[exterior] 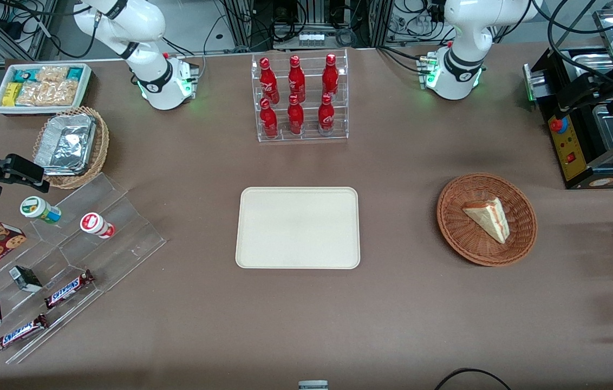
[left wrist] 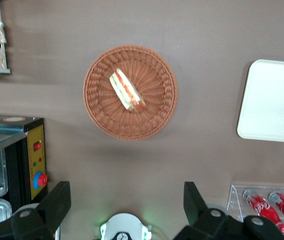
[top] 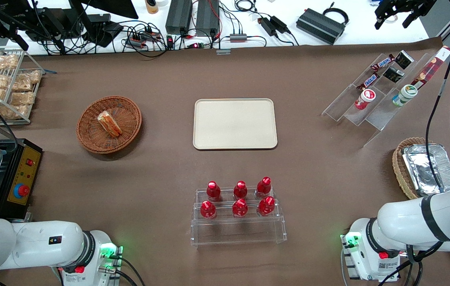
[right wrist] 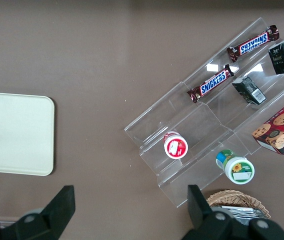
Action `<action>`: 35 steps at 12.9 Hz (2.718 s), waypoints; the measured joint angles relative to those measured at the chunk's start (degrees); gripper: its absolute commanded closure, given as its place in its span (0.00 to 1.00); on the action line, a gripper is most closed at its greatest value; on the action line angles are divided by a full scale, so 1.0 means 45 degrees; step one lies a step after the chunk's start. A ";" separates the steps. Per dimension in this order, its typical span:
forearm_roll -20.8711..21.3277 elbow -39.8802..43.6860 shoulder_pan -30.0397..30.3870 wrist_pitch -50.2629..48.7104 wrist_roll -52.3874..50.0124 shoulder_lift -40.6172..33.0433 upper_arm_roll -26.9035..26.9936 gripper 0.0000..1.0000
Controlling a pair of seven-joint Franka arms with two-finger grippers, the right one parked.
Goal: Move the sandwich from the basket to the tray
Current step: 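Move the left gripper over the wicker basket toward the sandwich, then lower the left gripper and close it on the wrapped sandwich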
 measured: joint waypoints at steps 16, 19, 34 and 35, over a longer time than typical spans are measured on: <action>0.0605 -0.5310 0.0222 0.6500 -0.7219 0.1704 0.0200 0.00; 0.0608 -0.7292 0.0326 0.8965 -0.8110 0.1976 0.0231 0.00; 0.0623 -1.1002 0.0336 1.5029 -0.9612 0.3227 0.0147 0.27; 0.0624 -1.1004 0.0291 1.5093 -0.9613 0.3346 0.0147 0.69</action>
